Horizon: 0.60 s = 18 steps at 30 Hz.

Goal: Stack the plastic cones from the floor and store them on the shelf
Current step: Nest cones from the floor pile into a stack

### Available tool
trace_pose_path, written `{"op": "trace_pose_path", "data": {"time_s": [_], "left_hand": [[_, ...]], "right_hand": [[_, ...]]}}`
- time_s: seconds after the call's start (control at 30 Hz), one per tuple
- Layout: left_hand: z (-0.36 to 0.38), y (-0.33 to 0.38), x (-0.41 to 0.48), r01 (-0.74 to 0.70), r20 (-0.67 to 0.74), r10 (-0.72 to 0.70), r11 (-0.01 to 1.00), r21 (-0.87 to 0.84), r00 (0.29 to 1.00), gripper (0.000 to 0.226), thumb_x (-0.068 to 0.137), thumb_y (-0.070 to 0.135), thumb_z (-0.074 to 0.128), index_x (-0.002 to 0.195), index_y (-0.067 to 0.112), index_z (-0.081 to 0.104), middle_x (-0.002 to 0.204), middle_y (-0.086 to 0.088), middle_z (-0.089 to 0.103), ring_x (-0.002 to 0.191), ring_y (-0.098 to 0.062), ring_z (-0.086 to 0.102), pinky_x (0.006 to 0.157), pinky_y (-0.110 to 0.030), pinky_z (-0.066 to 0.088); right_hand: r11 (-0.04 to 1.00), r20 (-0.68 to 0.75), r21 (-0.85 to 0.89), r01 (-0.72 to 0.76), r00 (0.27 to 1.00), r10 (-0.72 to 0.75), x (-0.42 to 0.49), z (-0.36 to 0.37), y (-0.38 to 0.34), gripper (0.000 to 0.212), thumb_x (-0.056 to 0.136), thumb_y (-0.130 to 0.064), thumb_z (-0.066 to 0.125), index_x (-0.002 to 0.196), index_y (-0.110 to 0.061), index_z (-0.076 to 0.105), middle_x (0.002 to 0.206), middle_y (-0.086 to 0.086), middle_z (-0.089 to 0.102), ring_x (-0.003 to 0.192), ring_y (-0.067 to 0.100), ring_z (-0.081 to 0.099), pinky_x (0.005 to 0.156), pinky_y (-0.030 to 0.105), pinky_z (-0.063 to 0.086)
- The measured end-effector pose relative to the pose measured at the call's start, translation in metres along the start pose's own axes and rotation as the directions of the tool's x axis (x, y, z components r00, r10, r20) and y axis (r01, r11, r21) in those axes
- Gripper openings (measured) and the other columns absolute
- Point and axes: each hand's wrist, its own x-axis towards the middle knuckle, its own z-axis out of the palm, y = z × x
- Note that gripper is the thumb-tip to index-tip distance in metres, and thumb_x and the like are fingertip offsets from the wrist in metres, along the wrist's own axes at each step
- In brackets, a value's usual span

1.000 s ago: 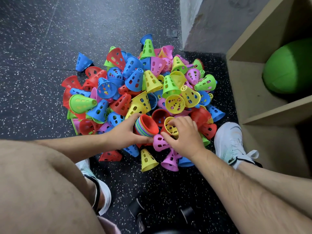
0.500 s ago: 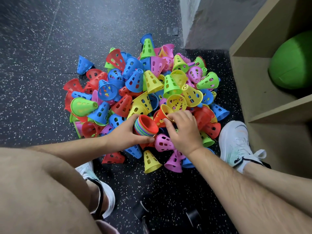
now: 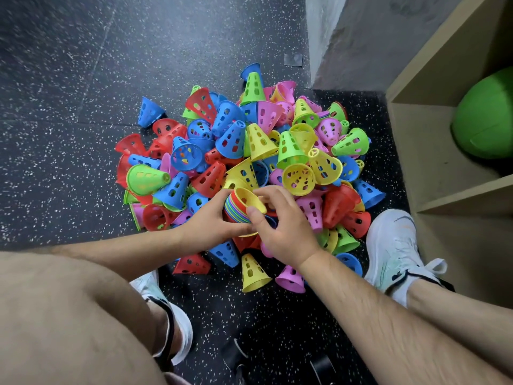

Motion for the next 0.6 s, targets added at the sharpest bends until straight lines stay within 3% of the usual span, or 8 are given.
{"op": "trace_pose_path", "data": {"time_s": [0.1, 0.2, 0.33, 0.43, 0.5, 0.6], "left_hand": [[0.001, 0.003, 0.001, 0.005, 0.009, -0.005, 1.0, 0.016, 1.0, 0.065, 0.074, 0.03, 0.091, 0.126, 0.021, 0.053, 0.107, 0.005, 0.07, 0.084, 0.005, 0.067, 0.073, -0.017, 0.052], [0.002, 0.017, 0.005, -0.003, 0.031, 0.002, 1.0, 0.03, 1.0, 0.066, 0.073, 0.026, 0.092, 0.126, 0.021, 0.053, 0.101, 0.006, 0.067, 0.074, 0.007, 0.064, 0.066, -0.014, 0.05], [-0.009, 0.047, 0.004, 0.008, 0.102, -0.013, 0.999, 0.053, 0.995, 0.077, 0.059, 0.045, 0.099, 0.119, 0.029, 0.053, 0.094, -0.006, 0.069, 0.074, -0.016, 0.067, 0.06, -0.041, 0.056], [-0.025, 0.078, 0.0, 0.016, 0.169, -0.044, 0.986, 0.166, 0.985, 0.082, 0.054, 0.048, 0.099, 0.118, 0.029, 0.053, 0.096, -0.012, 0.071, 0.069, -0.02, 0.066, 0.058, -0.041, 0.058], [-0.034, 0.1, -0.004, 0.014, 0.193, -0.068, 0.963, 0.27, 0.979, 0.079, 0.056, 0.042, 0.1, 0.119, 0.029, 0.053, 0.096, -0.007, 0.071, 0.07, -0.017, 0.067, 0.062, -0.04, 0.06], [-0.03, 0.115, 0.004, -0.019, 0.139, -0.052, 0.885, 0.464, 0.989, 0.074, 0.059, 0.043, 0.098, 0.116, 0.033, 0.051, 0.103, 0.006, 0.07, 0.09, -0.01, 0.071, 0.084, -0.035, 0.061]], "right_hand": [[0.999, -0.033, 0.014, -0.05, 0.998, 0.05, -0.001, -0.005, 0.005, 0.036, 0.096, -0.044, 0.053, 0.126, -0.023, 0.055, 0.121, -0.01, 0.055, 0.112, 0.003, 0.057, 0.096, 0.033, 0.05], [0.99, -0.185, -0.128, -0.053, 0.982, 0.028, 0.003, -0.018, 0.019, 0.028, 0.098, -0.034, 0.053, 0.118, -0.018, 0.062, 0.114, -0.007, 0.058, 0.111, 0.008, 0.053, 0.098, 0.031, 0.045], [0.912, -0.308, -0.376, -0.164, 0.95, 0.044, 0.004, -0.039, 0.049, 0.021, 0.095, -0.027, 0.057, 0.111, -0.02, 0.067, 0.109, -0.004, 0.057, 0.108, 0.017, 0.048, 0.094, 0.039, 0.047], [0.847, -0.294, -0.489, -0.209, 0.954, 0.066, 0.003, -0.046, 0.063, 0.024, 0.089, -0.02, 0.063, 0.111, -0.023, 0.068, 0.111, -0.001, 0.052, 0.108, 0.022, 0.046, 0.092, 0.043, 0.048], [0.808, -0.258, -0.534, -0.25, 0.958, 0.125, 0.004, -0.045, 0.063, 0.031, 0.088, -0.017, 0.063, 0.117, -0.026, 0.067, 0.119, 0.002, 0.049, 0.112, 0.024, 0.044, 0.093, 0.043, 0.049], [0.764, -0.204, -0.578, -0.286, 0.957, 0.204, 0.009, -0.042, 0.063, 0.041, 0.092, -0.014, 0.06, 0.13, -0.029, 0.06, 0.135, 0.005, 0.043, 0.123, 0.027, 0.041, 0.097, 0.042, 0.047]]}}
